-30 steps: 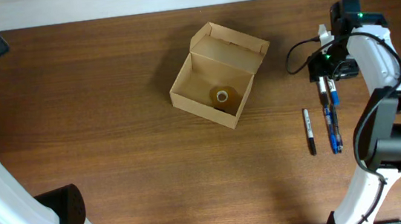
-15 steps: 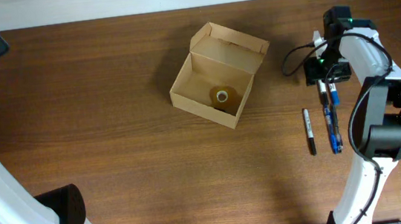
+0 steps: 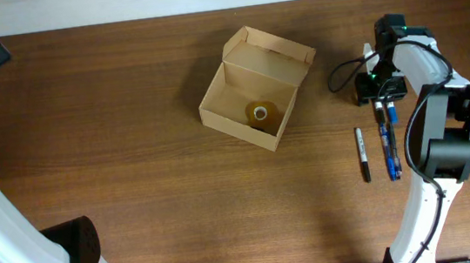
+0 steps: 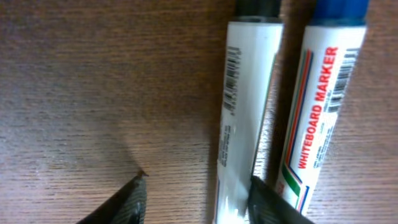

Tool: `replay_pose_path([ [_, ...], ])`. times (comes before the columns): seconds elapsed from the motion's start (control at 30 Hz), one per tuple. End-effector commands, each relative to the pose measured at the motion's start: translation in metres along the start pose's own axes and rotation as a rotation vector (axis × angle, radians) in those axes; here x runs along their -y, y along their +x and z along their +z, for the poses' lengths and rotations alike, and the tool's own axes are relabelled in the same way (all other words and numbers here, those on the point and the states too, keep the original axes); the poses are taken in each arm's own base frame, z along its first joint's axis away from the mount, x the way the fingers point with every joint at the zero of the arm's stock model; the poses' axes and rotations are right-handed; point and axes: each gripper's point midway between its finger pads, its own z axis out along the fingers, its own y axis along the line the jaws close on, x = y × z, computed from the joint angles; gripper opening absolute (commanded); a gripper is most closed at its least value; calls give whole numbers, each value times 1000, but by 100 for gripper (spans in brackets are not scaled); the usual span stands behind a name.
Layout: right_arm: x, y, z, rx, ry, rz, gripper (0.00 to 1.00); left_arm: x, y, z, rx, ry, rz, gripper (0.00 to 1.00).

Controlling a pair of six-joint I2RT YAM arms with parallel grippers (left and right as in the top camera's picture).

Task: Pack container
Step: 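Return the right gripper and grasp a white whiteboard marker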

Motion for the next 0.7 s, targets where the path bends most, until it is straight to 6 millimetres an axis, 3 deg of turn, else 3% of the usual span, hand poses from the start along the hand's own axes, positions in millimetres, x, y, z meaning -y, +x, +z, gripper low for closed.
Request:
replay_pose_path([
  [0.0, 3, 5, 14, -37, 2, 13, 40, 0, 1, 4, -10, -1, 8, 100],
  [0.2, 3, 5, 14, -37, 2, 21, 4, 0, 1, 4, -10, -1, 8, 100],
  [0.4, 2, 5, 5, -46, -7, 67, 3, 0, 1, 4, -10, -1, 8, 100],
  [0.5, -4, -7, -17, -13, -48, 89, 4, 0, 1, 4, -9, -1, 8, 100],
  [0.67, -13, -40, -92, 124, -115, 87, 4, 0, 1, 4, -10, -1, 8, 100],
])
